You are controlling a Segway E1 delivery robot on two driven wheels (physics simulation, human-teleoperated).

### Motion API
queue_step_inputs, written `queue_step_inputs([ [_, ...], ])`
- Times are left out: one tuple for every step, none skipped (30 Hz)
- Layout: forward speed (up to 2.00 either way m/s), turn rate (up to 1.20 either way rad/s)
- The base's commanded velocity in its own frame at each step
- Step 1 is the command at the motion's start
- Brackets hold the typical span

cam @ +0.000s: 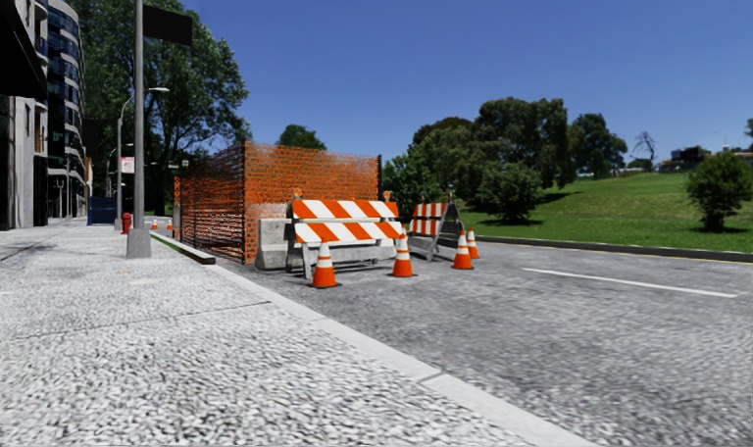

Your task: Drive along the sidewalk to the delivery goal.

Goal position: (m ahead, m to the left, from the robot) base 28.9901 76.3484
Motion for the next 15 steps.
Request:
queue_step_inputs([
  [0.7,0.61],
  [0.71,0.61],
  [0.71,0.61],
  [0.71,0.61],
  [0.72,0.61],
  [0.73,0.61],
  [0.73,0.61],
  [0.74,0.61],
  [0.74,0.61],
  [0.75,0.61],
  [0.75,0.61],
  [0.75,0.61],
  [0.75,0.61],
  [0.75,0.61],
  [0.76,0.61],
])
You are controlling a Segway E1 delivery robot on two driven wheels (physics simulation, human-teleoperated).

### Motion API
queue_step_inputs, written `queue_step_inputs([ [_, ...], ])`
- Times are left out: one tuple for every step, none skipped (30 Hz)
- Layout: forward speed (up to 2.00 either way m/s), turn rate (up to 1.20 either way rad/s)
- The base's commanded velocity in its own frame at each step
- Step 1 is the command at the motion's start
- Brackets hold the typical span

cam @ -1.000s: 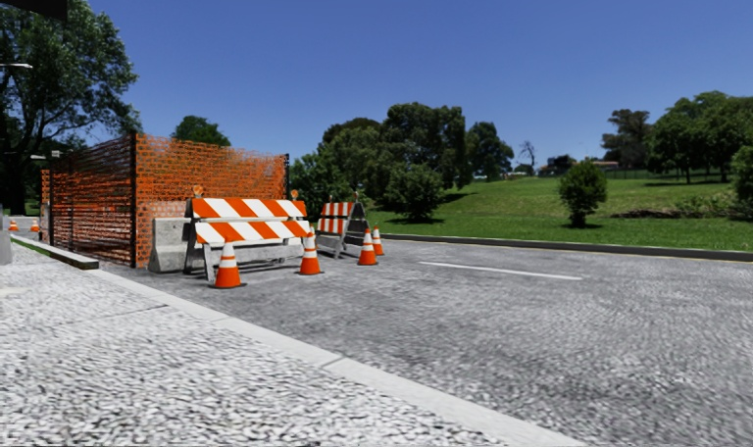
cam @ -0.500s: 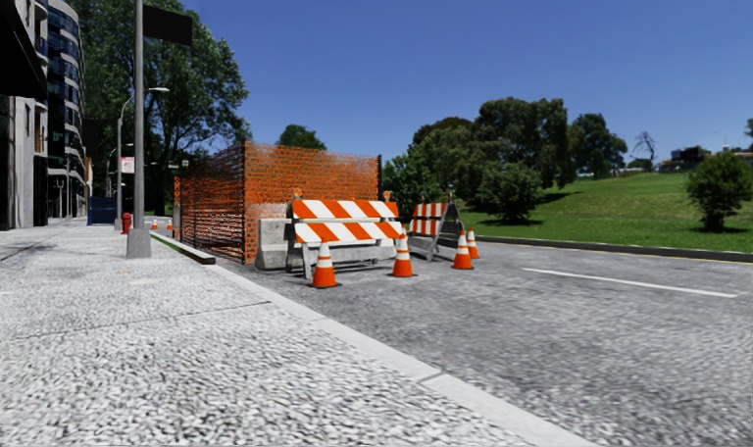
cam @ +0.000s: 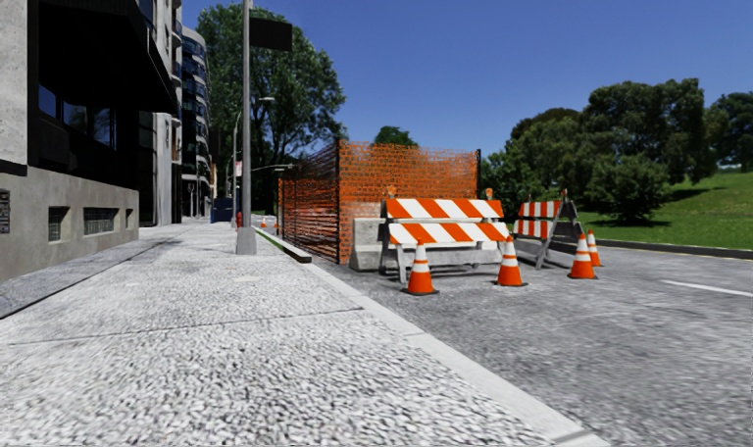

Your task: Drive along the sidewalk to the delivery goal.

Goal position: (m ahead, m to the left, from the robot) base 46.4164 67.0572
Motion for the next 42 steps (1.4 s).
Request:
queue_step_inputs([
  [0.78,0.61],
  [0.79,0.61],
  [0.79,0.61],
  [0.79,0.61],
  [0.82,0.61],
  [0.82,0.61],
  [0.84,0.61],
  [0.86,0.61],
  [0.9,0.61],
  [0.9,0.61],
  [0.98,0.61],
  [1.01,0.61],
  [1.02,0.61],
  [1.02,0.61],
  [1.03,0.61],
  [1.03,0.61],
  [1.03,0.61],
  [1.03,0.61],
  [1.04,0.61],
  [1.05,0.61],
  [1.05,0.61],
  [1.05,0.61],
  [1.05,0.61],
  [1.05,0.61],
  [1.06,0.61],
  [1.06,0.61],
  [1.09,0.61],
  [1.09,0.61],
  [1.12,0.61],
  [1.16,0.61],
  [1.16,0.61],
  [1.18,0.61],
  [1.24,0.57],
  [1.26,0.5],
  [1.26,0.5],
  [1.28,0.34],
  [1.29,0.09],
  [1.32,0.0],
  [1.32,0.0],
  [1.32,0.0],
  [1.33,0.0],
  [1.33,0.0],
])
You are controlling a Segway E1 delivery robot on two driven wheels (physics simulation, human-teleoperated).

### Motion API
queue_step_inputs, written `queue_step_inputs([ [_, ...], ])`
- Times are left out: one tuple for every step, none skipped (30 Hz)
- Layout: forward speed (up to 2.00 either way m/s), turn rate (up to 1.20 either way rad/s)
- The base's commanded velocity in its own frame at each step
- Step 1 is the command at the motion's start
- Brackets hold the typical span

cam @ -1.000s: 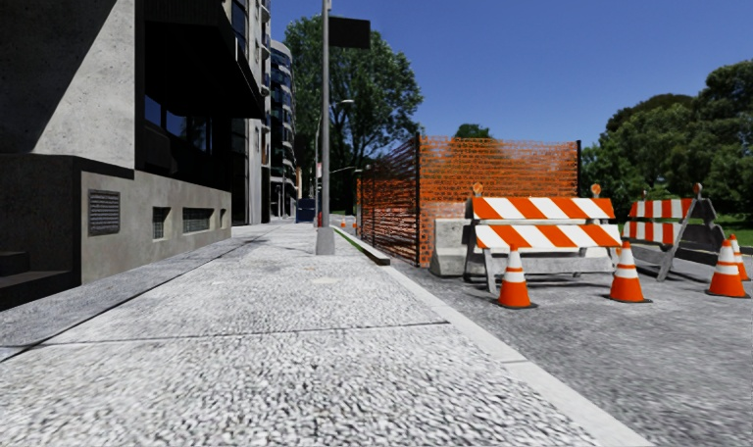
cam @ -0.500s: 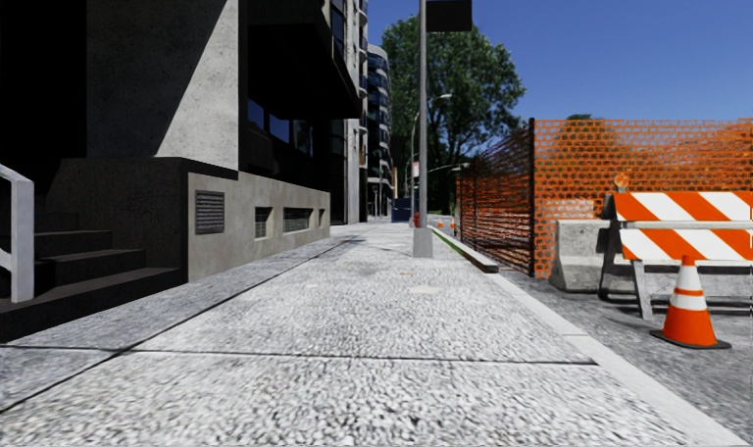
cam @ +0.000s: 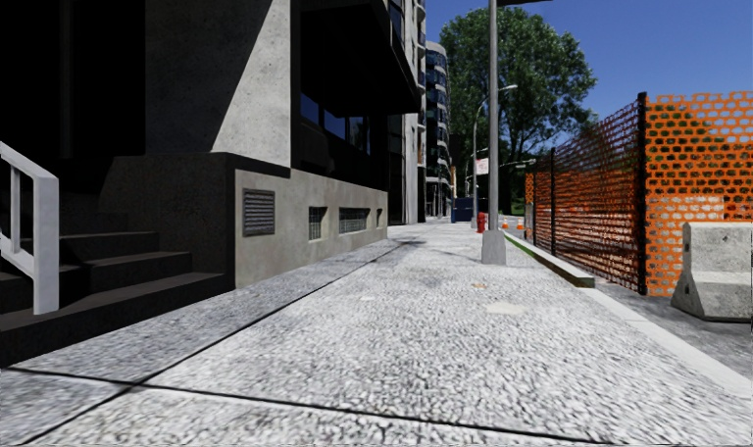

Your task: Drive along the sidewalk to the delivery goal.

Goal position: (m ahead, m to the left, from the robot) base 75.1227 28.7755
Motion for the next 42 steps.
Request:
queue_step_inputs([
  [1.34,0.0],
  [1.38,0.0],
  [1.42,0.0],
  [1.42,0.0],
  [1.45,0.0],
  [1.47,0.0],
  [1.53,0.0],
  [1.53,0.0],
  [1.67,0.0],
  [1.73,0.0],
  [1.73,0.0],
  [1.75,0.0],
  [1.76,0.0],
  [1.76,0.0],
  [1.76,0.0],
  [1.76,0.0],
  [1.76,-0.09],
  [1.76,-0.09],
  [1.76,-0.22],
  [1.76,-0.27],
  [1.76,-0.29],
  [1.76,-0.29],
  [1.76,-0.3],
  [1.76,-0.3],
  [1.76,-0.3],
  [1.76,-0.3],
  [1.76,-0.31],
  [1.76,-0.32],
  [1.76,-0.32],
  [1.76,-0.33],
  [1.76,-0.34],
  [1.76,-0.34],
  [1.76,-0.34],
  [1.76,-0.28],
  [1.76,-0.12],
  [1.76,-0.12],
  [1.76,-0.07],
  [1.75,-0.06],
  [1.75,-0.05],
  [1.75,-0.05],
  [1.75,-0.05],
  [1.75,-0.05],
])
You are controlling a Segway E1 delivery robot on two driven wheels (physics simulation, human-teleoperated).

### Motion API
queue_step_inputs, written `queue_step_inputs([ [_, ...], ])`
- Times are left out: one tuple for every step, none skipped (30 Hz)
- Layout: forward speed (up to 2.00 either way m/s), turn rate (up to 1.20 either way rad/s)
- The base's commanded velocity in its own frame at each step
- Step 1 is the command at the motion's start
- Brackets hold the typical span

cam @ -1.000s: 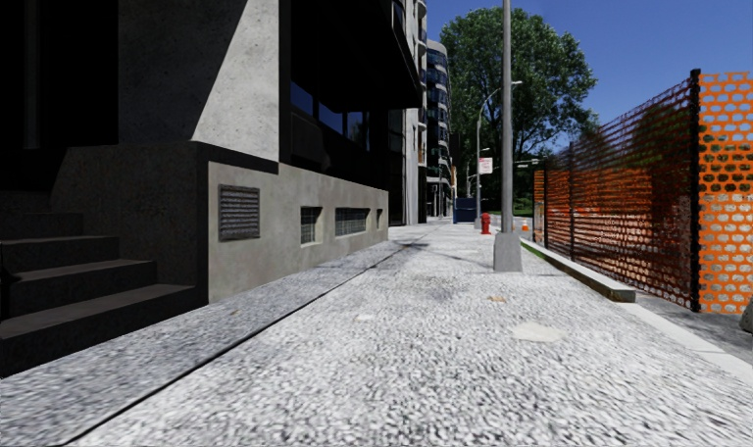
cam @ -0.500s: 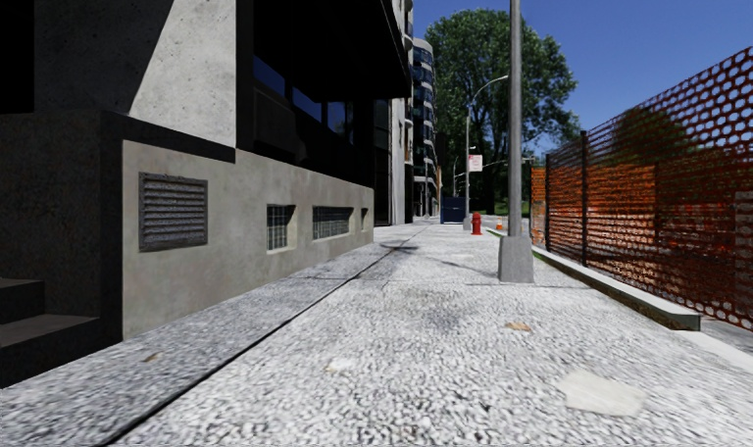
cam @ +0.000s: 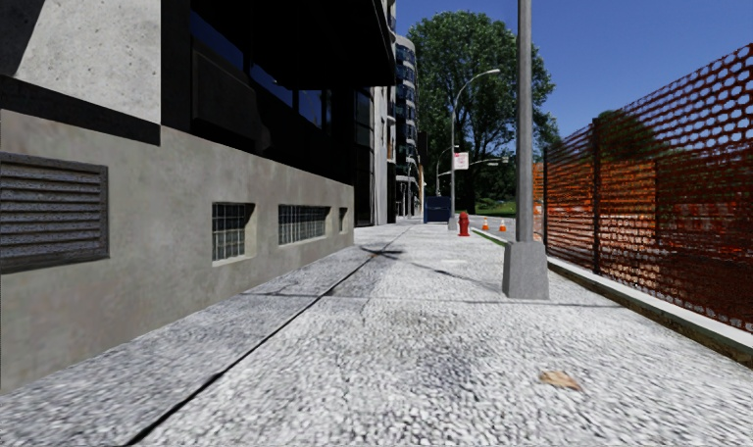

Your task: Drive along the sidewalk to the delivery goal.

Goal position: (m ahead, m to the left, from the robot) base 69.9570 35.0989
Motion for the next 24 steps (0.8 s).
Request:
queue_step_inputs([
  [1.75,-0.05],
  [1.75,-0.05],
  [1.75,-0.15],
  [1.75,-0.42],
  [1.75,-0.42],
  [1.75,-0.51],
  [1.75,-0.53],
  [1.75,-0.51],
  [1.75,-0.51],
  [1.75,-0.38],
  [1.75,-0.29],
  [1.75,-0.27],
  [1.75,-0.27],
  [1.75,-0.26],
  [1.76,-0.26],
  [1.76,-0.26],
  [1.76,-0.26],
  [1.76,-0.26],
  [1.77,-0.26],
  [1.77,-0.26],
  [1.79,-0.05],
  [1.86,0.0],
  [2.0,0.0],
  [2.0,0.0],
])
